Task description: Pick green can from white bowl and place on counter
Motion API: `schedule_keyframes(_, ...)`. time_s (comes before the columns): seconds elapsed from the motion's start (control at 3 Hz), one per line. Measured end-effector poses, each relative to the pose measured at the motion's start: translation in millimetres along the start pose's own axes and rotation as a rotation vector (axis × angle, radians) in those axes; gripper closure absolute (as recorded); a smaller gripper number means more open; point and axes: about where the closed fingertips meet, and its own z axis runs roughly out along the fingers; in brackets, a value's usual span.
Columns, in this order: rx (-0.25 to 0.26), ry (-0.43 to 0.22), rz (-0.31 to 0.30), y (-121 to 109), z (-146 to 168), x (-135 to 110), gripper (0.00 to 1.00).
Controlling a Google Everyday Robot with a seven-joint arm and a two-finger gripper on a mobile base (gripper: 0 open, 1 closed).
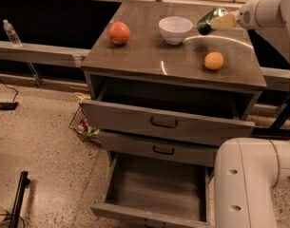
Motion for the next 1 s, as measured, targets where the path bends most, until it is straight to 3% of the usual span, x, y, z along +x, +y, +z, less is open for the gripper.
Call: schedule_keyframes(1.0,-0.045,0.068,0.008,50,-7,41,0.15)
